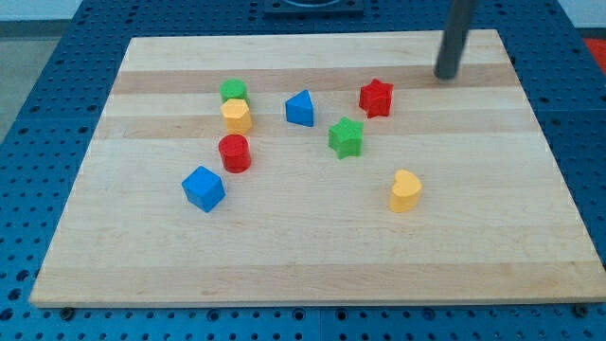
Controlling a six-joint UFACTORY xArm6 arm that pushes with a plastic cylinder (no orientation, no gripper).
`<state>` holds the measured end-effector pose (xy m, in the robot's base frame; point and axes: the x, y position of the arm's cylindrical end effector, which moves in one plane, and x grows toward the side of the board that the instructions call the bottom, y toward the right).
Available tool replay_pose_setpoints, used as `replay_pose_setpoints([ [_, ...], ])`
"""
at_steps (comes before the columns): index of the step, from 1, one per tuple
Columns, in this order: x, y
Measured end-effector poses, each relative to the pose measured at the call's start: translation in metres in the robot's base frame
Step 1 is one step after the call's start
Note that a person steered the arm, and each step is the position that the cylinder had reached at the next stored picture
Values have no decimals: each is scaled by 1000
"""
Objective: Move the arm above the red star
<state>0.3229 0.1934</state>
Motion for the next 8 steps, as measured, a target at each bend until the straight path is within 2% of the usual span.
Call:
replay_pose_setpoints([
  [1, 1, 0],
  [2, -79, 0],
  [3, -100, 2],
  [4, -117, 71],
  [5, -111, 53],
  [6, -109, -38],
  [8, -108, -54],
])
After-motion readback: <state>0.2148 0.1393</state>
